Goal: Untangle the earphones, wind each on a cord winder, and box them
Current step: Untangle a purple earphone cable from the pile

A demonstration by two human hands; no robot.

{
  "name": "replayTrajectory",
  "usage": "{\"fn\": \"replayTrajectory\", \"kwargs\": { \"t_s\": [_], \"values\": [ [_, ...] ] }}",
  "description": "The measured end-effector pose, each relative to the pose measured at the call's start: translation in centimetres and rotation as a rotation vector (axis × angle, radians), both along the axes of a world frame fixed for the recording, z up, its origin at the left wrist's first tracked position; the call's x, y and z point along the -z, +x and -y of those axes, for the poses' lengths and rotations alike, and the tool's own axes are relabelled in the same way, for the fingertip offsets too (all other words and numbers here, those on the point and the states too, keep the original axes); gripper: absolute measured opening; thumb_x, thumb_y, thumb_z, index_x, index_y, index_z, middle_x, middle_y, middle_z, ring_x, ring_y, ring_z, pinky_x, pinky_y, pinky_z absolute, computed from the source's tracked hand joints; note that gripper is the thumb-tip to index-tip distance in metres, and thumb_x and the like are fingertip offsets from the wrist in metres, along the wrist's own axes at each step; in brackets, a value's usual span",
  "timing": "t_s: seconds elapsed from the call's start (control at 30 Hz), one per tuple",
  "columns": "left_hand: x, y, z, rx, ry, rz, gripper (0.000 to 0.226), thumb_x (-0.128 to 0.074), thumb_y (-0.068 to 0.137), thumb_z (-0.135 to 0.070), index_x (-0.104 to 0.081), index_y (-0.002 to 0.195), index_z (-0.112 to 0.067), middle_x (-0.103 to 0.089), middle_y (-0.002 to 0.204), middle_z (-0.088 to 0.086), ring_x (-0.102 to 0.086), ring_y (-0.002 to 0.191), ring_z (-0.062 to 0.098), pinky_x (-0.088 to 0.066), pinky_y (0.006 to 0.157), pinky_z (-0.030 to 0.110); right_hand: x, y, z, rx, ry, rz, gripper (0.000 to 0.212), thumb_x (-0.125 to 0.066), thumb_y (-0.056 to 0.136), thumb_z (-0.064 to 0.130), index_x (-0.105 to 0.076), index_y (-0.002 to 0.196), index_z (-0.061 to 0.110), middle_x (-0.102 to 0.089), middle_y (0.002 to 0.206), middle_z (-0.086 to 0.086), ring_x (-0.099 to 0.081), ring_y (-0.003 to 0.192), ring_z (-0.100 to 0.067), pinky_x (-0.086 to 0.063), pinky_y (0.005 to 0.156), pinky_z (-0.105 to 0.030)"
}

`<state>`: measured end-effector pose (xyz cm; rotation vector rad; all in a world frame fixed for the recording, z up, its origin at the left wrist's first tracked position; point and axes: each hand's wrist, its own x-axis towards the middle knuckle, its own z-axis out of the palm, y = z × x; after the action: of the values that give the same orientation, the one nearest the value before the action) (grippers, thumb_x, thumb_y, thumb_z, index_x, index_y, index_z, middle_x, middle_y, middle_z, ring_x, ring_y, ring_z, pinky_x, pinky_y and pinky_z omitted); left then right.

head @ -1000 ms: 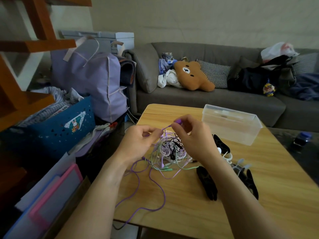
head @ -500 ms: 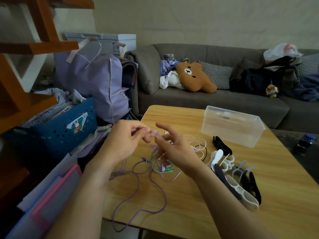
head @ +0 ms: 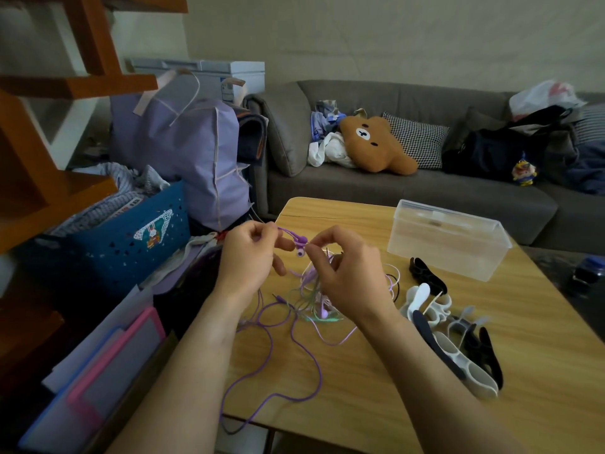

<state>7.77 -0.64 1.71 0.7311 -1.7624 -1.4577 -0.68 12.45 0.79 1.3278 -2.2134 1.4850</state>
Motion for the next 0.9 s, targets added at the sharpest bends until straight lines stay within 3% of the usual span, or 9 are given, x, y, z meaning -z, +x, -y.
{"fn": "replayTrajectory", "kwargs": {
  "t_s": [0.13, 0.2, 0.23, 0.33, 0.4, 0.5, 0.63, 0.73, 0.9],
  "values": [
    [-0.2, -0.3, -0.7, 0.036, 0.073, -0.048, 0.022, -0.048, 0.103, -0.017, -0.059, 0.089, -0.005, -0.072, 0.067, 0.001, -0.054, 0.037, 0.017, -0.026, 0.034, 0.019, 0.0, -0.3, -0.1, -0.092, 0.076, 0.042, 0.01, -0.06, 0.1, 0.026, -0.063, 0.091, 0.023, -0.062, 0.08, 0.021, -0.06, 0.062, 0.0, -0.041, 0.055, -0.016],
    [-0.2, -0.4, -0.8, 0.032, 0.083, -0.047, 0.022, -0.047, 0.103, -0.018, -0.058, 0.089, -0.005, -0.072, 0.066, 0.001, -0.057, 0.038, 0.018, -0.024, 0.035, 0.019, 0.0, -0.3, 0.0, -0.103, 0.127, 0.146, 0.016, -0.059, 0.099, 0.034, -0.065, 0.088, 0.025, -0.063, 0.095, 0.009, -0.066, 0.067, -0.011, -0.055, 0.062, -0.041],
    [-0.1, -0.5, -0.8, 0.035, 0.089, -0.041, 0.022, -0.047, 0.104, -0.018, -0.058, 0.089, -0.005, -0.073, 0.069, 0.003, -0.059, 0.04, 0.018, -0.025, 0.035, 0.02, -0.1, -0.2, 0.0, -0.12, 0.138, 0.234, 0.016, -0.062, 0.097, 0.033, -0.068, 0.087, 0.022, -0.067, 0.096, 0.002, -0.068, 0.067, -0.019, -0.057, 0.063, -0.045],
    [0.1, -0.6, -0.9, 0.072, 0.142, -0.046, 0.023, -0.046, 0.105, -0.019, -0.059, 0.092, -0.005, -0.074, 0.081, 0.008, -0.062, 0.045, 0.02, -0.026, 0.036, 0.02, -0.4, -0.1, -0.3, -0.175, 0.071, 0.578, 0.012, -0.071, 0.092, 0.023, -0.075, 0.084, 0.014, -0.073, 0.074, -0.016, -0.063, 0.056, -0.026, -0.051, 0.048, -0.032],
    [0.1, -0.6, -0.9, 0.106, 0.225, -0.086, 0.023, -0.045, 0.105, -0.02, -0.058, 0.092, -0.005, -0.075, 0.083, 0.01, -0.058, 0.042, 0.019, -0.025, 0.035, 0.021, -0.5, -0.2, -0.5, -0.146, 0.004, 0.709, 0.012, -0.077, 0.087, 0.02, -0.075, 0.086, 0.009, -0.071, 0.065, -0.013, -0.06, 0.053, -0.025, -0.047, 0.049, -0.03],
    [0.0, -0.7, -0.9, 0.16, 0.307, -0.133, 0.023, -0.045, 0.105, -0.019, -0.057, 0.092, -0.005, -0.074, 0.084, 0.014, -0.051, 0.037, 0.017, -0.024, 0.034, 0.02, -0.7, -0.1, -0.4, -0.153, -0.107, 0.792, 0.031, -0.084, 0.079, 0.012, -0.064, 0.101, 0.004, -0.075, 0.081, -0.009, -0.066, 0.052, -0.021, -0.052, 0.048, -0.032],
    [-0.2, -0.6, -0.9, 0.269, 0.311, -0.128, 0.022, -0.043, 0.105, -0.018, -0.057, 0.096, -0.003, -0.074, 0.092, 0.022, -0.048, 0.036, 0.016, -0.023, 0.034, 0.018, -0.8, 0.0, -0.5, -0.203, -0.063, 0.601, 0.056, -0.084, 0.079, 0.008, -0.055, 0.125, 0.021, -0.073, 0.098, 0.001, -0.07, 0.056, -0.021, -0.055, 0.047, -0.034],
    [-0.5, 0.0, -0.8, 0.28, 0.194, -0.068, 0.022, -0.048, 0.104, -0.019, -0.061, 0.09, -0.008, -0.073, 0.08, 0.014, -0.049, 0.037, 0.016, -0.022, 0.034, 0.018, -0.7, -0.3, -0.4, -0.234, -0.017, 0.483, 0.045, -0.08, 0.083, 0.007, -0.061, 0.122, 0.021, -0.071, 0.092, 0.002, -0.068, 0.053, -0.017, -0.052, 0.046, -0.035],
    [-0.7, 1.0, -0.2, 0.277, -0.07, 0.104, 0.021, -0.051, 0.103, -0.018, -0.065, 0.09, -0.009, -0.07, 0.071, -0.002, -0.045, 0.038, 0.012, -0.03, 0.037, 0.018, 0.0, -0.9, 0.0, -0.123, 0.154, 0.334, 0.046, -0.086, 0.077, 0.02, -0.063, 0.117, 0.026, -0.07, 0.089, 0.002, -0.059, 0.048, 0.0, -0.042, 0.047, -0.017]
  ]
}}
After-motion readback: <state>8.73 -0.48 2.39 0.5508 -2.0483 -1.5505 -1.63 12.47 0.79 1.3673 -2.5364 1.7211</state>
